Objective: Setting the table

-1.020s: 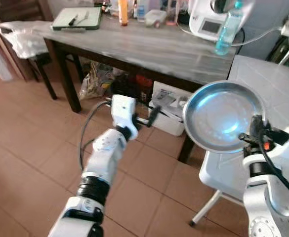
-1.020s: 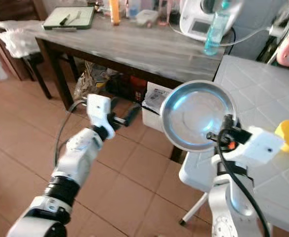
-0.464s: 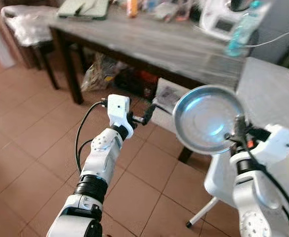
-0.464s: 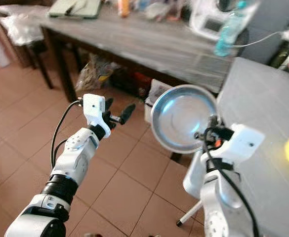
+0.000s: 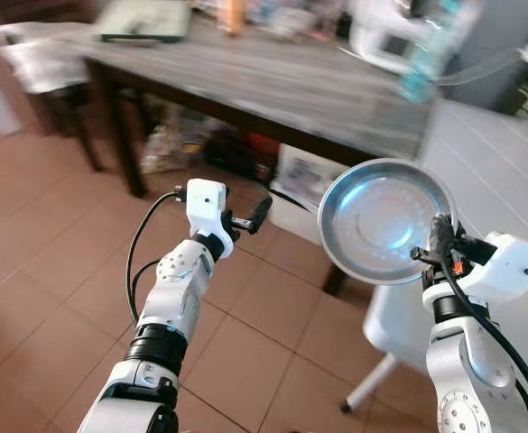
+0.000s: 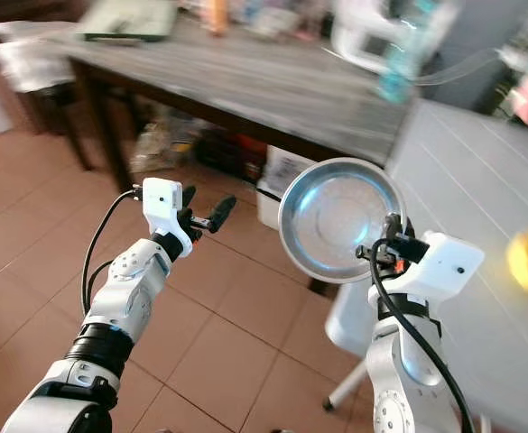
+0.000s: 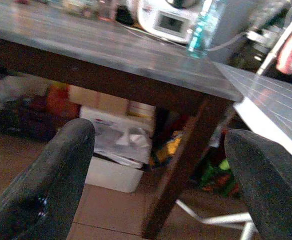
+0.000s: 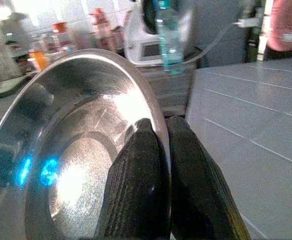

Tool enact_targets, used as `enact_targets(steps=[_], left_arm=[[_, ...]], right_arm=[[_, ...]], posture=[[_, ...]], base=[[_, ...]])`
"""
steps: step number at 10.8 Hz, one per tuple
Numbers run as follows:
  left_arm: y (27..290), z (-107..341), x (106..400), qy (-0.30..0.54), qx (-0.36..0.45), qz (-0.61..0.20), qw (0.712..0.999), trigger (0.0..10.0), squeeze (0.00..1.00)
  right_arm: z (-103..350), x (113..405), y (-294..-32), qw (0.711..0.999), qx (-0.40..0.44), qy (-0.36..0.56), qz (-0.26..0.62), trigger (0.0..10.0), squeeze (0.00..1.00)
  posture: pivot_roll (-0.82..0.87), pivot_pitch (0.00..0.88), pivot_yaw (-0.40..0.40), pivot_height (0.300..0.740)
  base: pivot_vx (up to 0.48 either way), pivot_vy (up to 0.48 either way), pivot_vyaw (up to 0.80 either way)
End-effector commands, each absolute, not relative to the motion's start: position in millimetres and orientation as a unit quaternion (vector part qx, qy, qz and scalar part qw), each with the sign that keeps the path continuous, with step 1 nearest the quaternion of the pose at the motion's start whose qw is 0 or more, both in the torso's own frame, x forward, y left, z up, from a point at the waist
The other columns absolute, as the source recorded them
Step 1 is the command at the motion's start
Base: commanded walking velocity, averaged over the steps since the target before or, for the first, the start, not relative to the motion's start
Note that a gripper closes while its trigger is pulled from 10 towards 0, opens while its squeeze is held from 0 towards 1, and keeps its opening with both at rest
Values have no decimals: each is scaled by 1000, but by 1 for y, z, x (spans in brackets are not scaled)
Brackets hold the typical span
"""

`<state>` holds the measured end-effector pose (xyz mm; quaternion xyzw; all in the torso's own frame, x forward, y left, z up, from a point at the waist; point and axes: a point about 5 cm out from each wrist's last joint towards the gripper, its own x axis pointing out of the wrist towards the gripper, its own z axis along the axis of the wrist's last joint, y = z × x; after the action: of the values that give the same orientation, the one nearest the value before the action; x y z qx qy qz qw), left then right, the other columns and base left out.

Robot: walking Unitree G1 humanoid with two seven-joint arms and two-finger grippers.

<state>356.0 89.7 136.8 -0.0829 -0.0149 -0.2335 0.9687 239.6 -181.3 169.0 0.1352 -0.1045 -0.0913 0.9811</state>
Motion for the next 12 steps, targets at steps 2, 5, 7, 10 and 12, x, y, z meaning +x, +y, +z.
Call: enact_targets(steps=[2,5,7,10,12], left_arm=[[85,142,360,-14,-70,-247,966,10000,0],[83,143,361,-15,-64,-252,965,10000,0],[81,144,362,-17,-60,-255,965,10000,0],[78,143,360,-20,-58,-257,964,10000,0],[76,142,359,-22,-58,-252,966,10000,0]], right_arm=[[169,237,-183,979,134,-112,-106,10000,0],[169,235,-185,978,133,-115,-112,10000,0],[168,234,-185,978,132,-116,-114,10000,0],[168,235,-183,978,132,-118,-113,10000,0],[168,235,-183,979,128,-119,-107,10000,0]], posture=[[18,98,-15,740],[7,100,-5,740],[6,101,-2,740],[9,102,-2,740],[12,104,-5,740]], base=[[0,338,-800],[0,388,-800],[0,407,-350],[0,439,0],[0,476,0]])
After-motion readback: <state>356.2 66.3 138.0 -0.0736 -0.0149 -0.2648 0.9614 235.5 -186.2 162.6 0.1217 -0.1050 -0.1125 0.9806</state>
